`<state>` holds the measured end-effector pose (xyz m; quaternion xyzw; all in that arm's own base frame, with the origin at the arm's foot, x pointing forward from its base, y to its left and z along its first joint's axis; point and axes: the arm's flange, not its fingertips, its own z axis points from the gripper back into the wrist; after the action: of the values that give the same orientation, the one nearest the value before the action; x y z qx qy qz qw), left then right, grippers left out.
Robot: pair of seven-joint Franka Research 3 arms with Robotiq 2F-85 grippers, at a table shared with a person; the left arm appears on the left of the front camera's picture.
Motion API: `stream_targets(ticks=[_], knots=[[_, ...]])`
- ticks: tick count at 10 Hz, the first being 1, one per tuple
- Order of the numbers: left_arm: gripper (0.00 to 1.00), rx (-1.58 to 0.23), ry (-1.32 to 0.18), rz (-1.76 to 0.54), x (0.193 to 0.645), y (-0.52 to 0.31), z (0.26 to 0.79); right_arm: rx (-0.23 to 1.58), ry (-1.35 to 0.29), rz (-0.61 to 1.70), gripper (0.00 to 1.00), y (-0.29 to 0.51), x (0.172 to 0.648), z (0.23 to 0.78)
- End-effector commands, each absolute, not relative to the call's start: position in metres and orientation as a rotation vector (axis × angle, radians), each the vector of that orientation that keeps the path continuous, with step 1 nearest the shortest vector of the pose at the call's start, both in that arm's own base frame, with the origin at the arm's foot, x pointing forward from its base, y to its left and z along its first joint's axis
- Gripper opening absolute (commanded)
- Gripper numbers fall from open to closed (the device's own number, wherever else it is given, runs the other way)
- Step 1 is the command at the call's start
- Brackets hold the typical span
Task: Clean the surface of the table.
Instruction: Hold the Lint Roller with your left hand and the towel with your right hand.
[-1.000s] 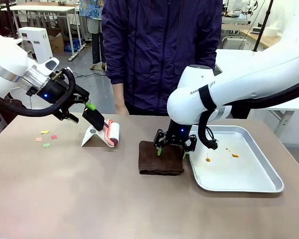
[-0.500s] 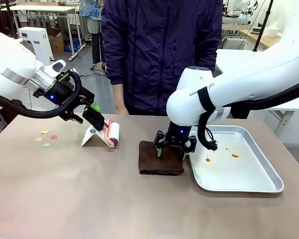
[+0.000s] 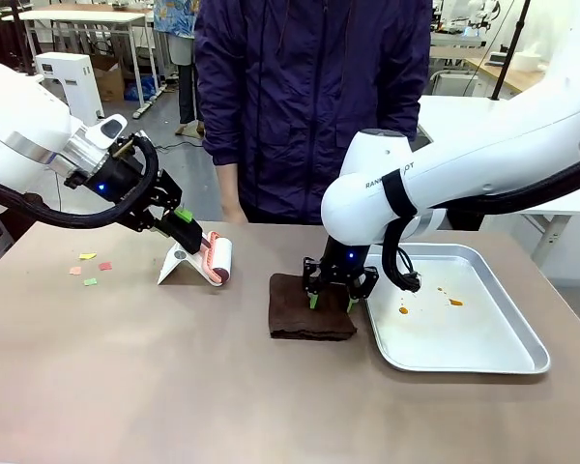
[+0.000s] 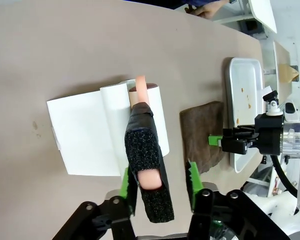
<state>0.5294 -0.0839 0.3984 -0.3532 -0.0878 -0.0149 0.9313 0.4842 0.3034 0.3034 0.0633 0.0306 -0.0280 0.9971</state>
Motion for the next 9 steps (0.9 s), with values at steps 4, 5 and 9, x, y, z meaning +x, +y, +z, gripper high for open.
stream_targets(ticks=[4, 5, 9], knots=[[0.0, -0.736, -0.21, -0.016, 0.5298, -0.0891, 0.3997, 0.112, 0.049, -0.046, 0.0, 0.3083, 0.4873, 0.3008], [0.0, -0.735, -0.21, -0.016, 0.5298, -0.0897, 0.3996, 0.111, 0.051, -0.045, 0.0, 0.3083, 0.4875, 0.3003], [0.0, -0.738, -0.216, -0.019, 0.5274, -0.0894, 0.4013, 0.123, 0.062, -0.047, 0.0, 0.3067, 0.4884, 0.2989]])
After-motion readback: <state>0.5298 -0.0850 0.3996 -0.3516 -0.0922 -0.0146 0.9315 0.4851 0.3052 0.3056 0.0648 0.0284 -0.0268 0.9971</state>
